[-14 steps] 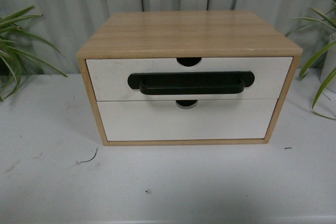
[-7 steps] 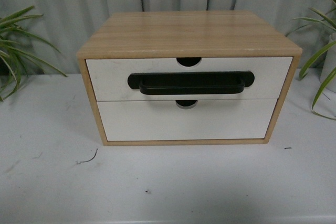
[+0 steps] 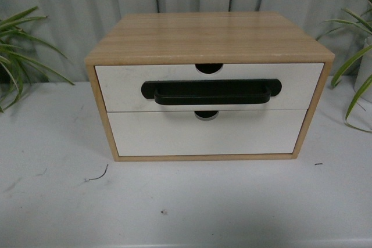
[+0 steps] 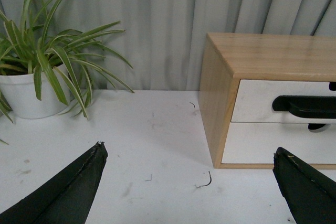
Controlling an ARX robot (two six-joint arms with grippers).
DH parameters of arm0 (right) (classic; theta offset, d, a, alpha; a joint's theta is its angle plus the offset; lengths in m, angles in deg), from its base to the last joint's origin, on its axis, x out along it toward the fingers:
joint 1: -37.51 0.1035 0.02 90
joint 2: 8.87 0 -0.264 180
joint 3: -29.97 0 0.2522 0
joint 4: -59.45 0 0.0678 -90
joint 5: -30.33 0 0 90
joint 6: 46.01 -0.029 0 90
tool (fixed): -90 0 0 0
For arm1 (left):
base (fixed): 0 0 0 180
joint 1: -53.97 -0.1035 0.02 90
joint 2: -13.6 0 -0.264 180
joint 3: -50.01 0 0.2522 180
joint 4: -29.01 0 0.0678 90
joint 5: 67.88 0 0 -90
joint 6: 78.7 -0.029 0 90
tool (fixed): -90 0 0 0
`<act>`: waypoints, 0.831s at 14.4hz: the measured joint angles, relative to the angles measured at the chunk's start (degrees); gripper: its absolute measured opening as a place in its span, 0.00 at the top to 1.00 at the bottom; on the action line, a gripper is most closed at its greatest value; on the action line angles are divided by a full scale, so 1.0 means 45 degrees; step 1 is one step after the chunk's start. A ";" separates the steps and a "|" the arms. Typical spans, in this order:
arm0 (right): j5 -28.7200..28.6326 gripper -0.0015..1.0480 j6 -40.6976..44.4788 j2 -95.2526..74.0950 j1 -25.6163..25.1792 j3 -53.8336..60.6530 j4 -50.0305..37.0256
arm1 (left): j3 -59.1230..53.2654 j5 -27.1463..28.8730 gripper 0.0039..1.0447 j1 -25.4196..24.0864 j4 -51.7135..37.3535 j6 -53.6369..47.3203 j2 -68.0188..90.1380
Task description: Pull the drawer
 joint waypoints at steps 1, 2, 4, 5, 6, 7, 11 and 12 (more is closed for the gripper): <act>0.0000 0.06 0.0000 0.0000 0.0000 0.0000 -0.0005 | 0.0000 0.0000 0.06 0.0000 0.0000 0.0000 0.0000; 0.0000 0.06 0.0000 0.0000 0.0000 0.0000 -0.0005 | 0.0000 0.0005 0.06 0.0000 0.0000 0.0000 0.0000; 0.0000 0.06 0.0000 0.0000 0.0000 0.0000 -0.0005 | 0.0000 0.0000 0.06 0.0000 0.0000 0.0000 0.0000; -0.0267 0.06 0.0078 -0.0063 -0.0073 -0.0039 0.0238 | 0.0005 0.0039 0.06 0.0010 0.0049 0.0015 0.0005; -0.2467 0.06 0.0661 -0.1889 -0.0976 -0.0529 0.0102 | 0.0724 0.1987 0.06 0.0942 0.1875 0.0578 0.1054; -0.3191 0.06 0.1098 -0.3925 -0.1059 -0.1103 -0.1540 | 0.1520 0.3419 0.06 0.1826 0.1384 0.0908 0.2880; -0.2293 0.06 0.2001 -1.2361 0.0355 -0.4813 -0.7543 | 0.4041 0.3147 0.06 0.2171 -0.4804 0.1171 0.9840; -0.1758 0.06 0.2336 -1.4158 0.0860 -0.6067 -0.7786 | 0.4940 0.2778 0.06 0.2229 -0.5780 0.1243 1.1803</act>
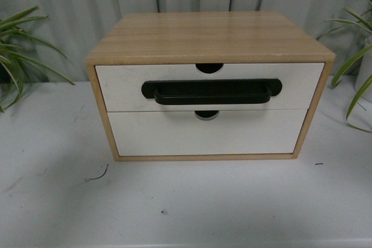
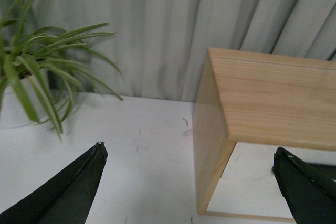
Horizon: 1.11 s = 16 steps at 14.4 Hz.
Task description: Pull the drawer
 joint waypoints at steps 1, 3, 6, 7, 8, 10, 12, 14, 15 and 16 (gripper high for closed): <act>0.0486 0.06 0.0563 -0.1729 0.0597 -0.1379 -0.0044 | 0.1229 -0.0214 0.06 0.0034 -0.0627 0.0039 0.1928; 0.0733 0.06 0.2215 -0.4177 0.1413 -0.3740 -0.0087 | 0.3619 -0.0656 0.06 0.0282 -0.0617 -0.0049 0.4804; -0.1389 0.06 0.6761 -0.5314 0.1855 -0.4483 -0.0427 | 0.5848 -0.2759 0.06 0.1433 0.1001 -0.2089 0.6683; -0.2419 0.06 0.8966 -0.5464 0.1719 -0.4512 0.0296 | 0.6173 -0.3643 0.06 0.1821 0.1826 -0.3099 0.6698; -0.3293 0.06 1.1468 -0.5591 0.1447 -0.4624 0.1258 | 0.6509 -0.4677 0.06 0.2234 0.2963 -0.4692 0.6698; -0.4891 0.06 1.7903 -0.5775 0.0423 -0.5304 0.4993 | 0.7582 -0.5697 0.06 0.3235 0.6790 -0.9238 0.7315; -0.4959 0.06 1.9370 -0.5931 0.0272 -0.5435 0.6834 | 0.8170 -0.5251 0.06 0.3755 0.8174 -1.1142 0.8204; -0.4945 0.06 1.9754 -0.6183 0.0393 -0.5464 0.7553 | 0.8835 -0.4789 0.06 0.4187 0.8174 -1.1720 0.9015; -0.4862 0.06 1.9778 -0.6290 0.0549 -0.5459 0.7519 | 0.8937 -0.4609 0.06 0.4347 0.7873 -1.1730 0.9355; -0.4823 0.06 1.9798 -0.6382 0.0656 -0.5455 0.7485 | 0.8937 -0.4571 0.06 0.4459 0.7630 -1.1710 0.9554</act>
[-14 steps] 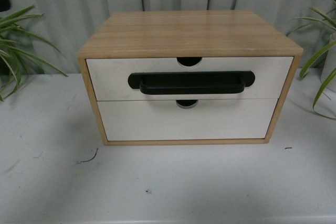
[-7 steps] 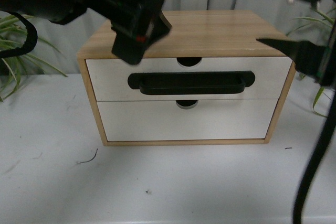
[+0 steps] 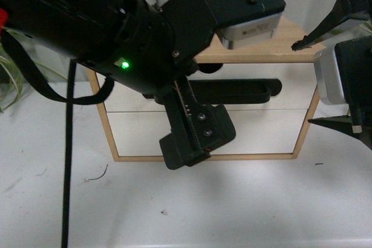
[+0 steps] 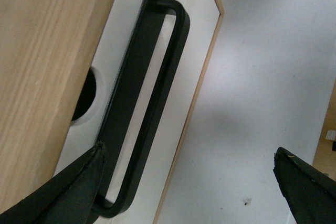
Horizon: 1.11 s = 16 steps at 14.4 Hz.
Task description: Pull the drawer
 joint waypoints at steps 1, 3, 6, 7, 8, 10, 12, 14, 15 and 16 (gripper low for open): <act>0.0049 0.06 0.0010 -0.0199 0.0126 0.0000 -0.0078 | 0.0000 0.0049 0.06 0.0121 -0.0262 0.0010 0.0253; 0.0393 0.06 0.0053 -0.0661 0.0330 -0.0034 0.0010 | 0.0092 0.0476 0.06 0.0131 -0.0748 0.0248 0.0704; 0.0908 0.06 0.0083 -0.1394 0.0627 -0.0457 -0.0151 | 0.0384 0.0607 0.06 0.0102 -0.1151 0.0729 0.1151; 0.1005 0.06 0.0087 -0.1540 0.0811 -0.0491 -0.0277 | 0.0413 0.0675 0.06 0.0107 -0.1209 0.0821 0.1195; 0.1059 0.06 0.0087 -0.1700 0.0986 -0.0549 -0.0374 | 0.0437 0.0758 0.06 0.0107 -0.1302 0.0903 0.1273; 0.1141 0.06 0.0092 -0.2035 0.1205 -0.0646 -0.0539 | 0.0525 0.0772 0.06 0.0087 -0.1413 0.1015 0.1540; 0.1234 0.06 0.0092 -0.2317 0.1302 -0.0753 -0.0767 | 0.0549 0.0811 0.06 0.0039 -0.1583 0.1141 0.1870; 0.1239 0.06 0.0092 -0.2569 0.1297 -0.1064 -0.0986 | 0.0602 0.0869 0.06 0.0039 -0.1739 0.1258 0.2132; 0.1239 0.06 0.0092 -0.2744 0.1297 -0.1234 -0.1005 | 0.0651 0.0894 0.06 0.0039 -0.1783 0.1311 0.2268; 0.1229 0.06 0.0097 -0.2846 0.1297 -0.1263 -0.1010 | 0.0680 0.0894 0.06 0.0053 -0.1817 0.1345 0.2361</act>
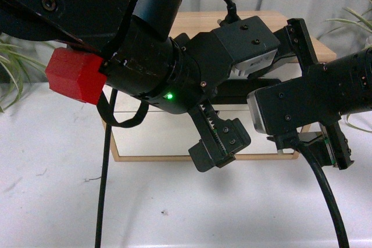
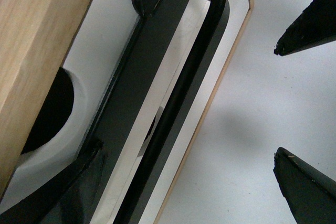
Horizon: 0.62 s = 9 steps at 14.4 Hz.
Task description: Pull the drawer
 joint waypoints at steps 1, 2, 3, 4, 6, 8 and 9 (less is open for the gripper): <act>-0.0034 0.06 0.0044 -0.0063 0.0015 -0.0005 -0.0092 | 0.0078 -0.0005 0.06 0.0024 0.0005 0.0005 0.0097; -0.0039 0.06 0.0044 -0.0092 0.0102 0.0005 -0.0219 | 0.0083 0.0000 0.06 0.0063 -0.0039 0.0005 0.0170; -0.0024 0.06 0.0039 -0.0155 0.0194 0.0136 -0.0529 | 0.0083 0.0000 0.06 0.0126 -0.0102 0.0005 0.0335; 0.0049 0.06 0.0039 -0.0219 0.0335 0.0427 -0.0889 | 0.0083 0.0005 0.06 0.0199 -0.0214 0.0010 0.0597; 0.0015 0.06 -0.0029 -0.0321 0.0447 0.0675 -0.0695 | 0.0024 0.0160 0.06 0.0223 -0.0199 -0.0160 0.0656; 0.0049 0.06 -0.0102 -0.0389 0.0500 0.0816 -0.0869 | -0.0019 0.0151 0.06 0.0199 -0.0277 -0.0267 0.0724; 0.0049 0.06 -0.0112 -0.0389 0.0495 0.0816 -0.0792 | -0.0019 0.0141 0.06 0.0199 -0.0282 -0.0267 0.0724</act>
